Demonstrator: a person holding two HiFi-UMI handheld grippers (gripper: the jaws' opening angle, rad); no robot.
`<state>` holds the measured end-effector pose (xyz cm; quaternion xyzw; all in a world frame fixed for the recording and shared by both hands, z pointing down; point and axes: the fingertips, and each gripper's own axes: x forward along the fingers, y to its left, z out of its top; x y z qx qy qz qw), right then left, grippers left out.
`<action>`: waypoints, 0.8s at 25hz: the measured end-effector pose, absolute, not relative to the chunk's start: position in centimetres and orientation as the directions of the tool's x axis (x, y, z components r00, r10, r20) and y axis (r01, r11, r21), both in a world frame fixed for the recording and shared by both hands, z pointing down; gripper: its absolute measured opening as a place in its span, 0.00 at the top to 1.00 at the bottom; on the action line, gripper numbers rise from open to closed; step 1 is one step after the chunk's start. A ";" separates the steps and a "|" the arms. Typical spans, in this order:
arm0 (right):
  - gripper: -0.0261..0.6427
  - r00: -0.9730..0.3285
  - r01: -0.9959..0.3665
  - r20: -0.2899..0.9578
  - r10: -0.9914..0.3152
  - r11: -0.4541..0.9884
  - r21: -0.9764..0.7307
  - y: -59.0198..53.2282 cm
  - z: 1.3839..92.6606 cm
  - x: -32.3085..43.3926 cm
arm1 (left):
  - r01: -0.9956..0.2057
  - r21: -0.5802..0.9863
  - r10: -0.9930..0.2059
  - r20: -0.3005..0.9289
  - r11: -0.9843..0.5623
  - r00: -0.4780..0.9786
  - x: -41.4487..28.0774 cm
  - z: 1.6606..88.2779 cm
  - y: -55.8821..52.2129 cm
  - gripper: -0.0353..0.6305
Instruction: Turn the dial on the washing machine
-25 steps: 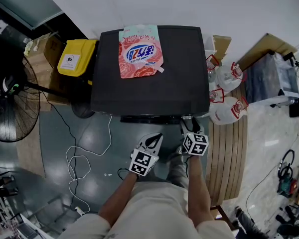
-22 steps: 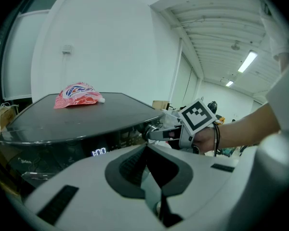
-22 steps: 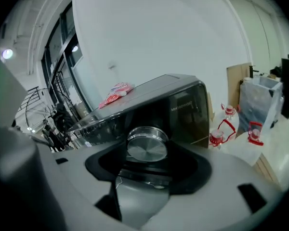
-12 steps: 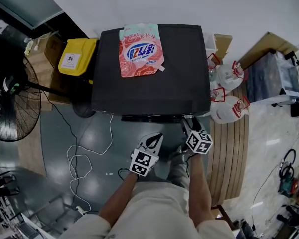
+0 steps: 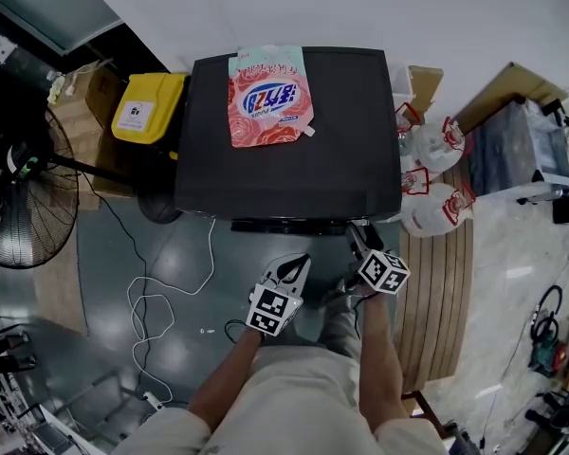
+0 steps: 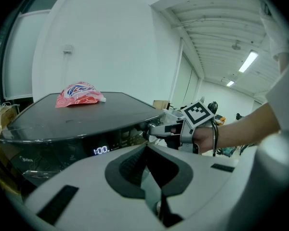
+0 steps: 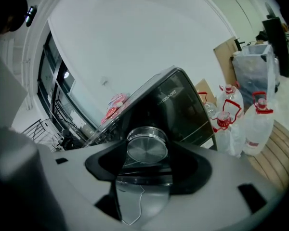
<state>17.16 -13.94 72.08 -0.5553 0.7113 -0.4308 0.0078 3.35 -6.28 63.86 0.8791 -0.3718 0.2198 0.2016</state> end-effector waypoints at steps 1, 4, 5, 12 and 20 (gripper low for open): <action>0.55 -0.386 -0.775 0.464 -0.798 0.008 -0.631 -13.9 72.1 17.2 | -0.742 0.191 -0.565 0.537 -0.642 0.627 3.4 63.9 -6.3 0.93; 0.55 -0.392 -0.752 0.451 -0.802 -0.003 -0.659 -13.9 72.1 17.3 | -0.743 0.190 -0.564 0.538 -0.642 0.626 3.4 63.8 -6.3 0.93; 0.55 -0.395 -0.743 0.445 -0.804 -0.006 -0.669 -14.0 72.0 17.3 | -0.742 0.190 -0.564 0.538 -0.642 0.626 3.3 63.8 -6.4 0.93; 0.55 -0.401 -0.695 0.418 -0.815 -0.026 -0.718 -14.0 72.3 17.4 | -0.740 0.187 -0.562 0.540 -0.646 0.627 3.3 63.9 -6.4 0.93; 0.55 -0.399 -0.680 0.410 -0.820 -0.036 -0.732 -14.0 72.3 17.5 | -0.738 0.187 -0.560 0.538 -0.649 0.629 3.3 63.8 -6.4 0.93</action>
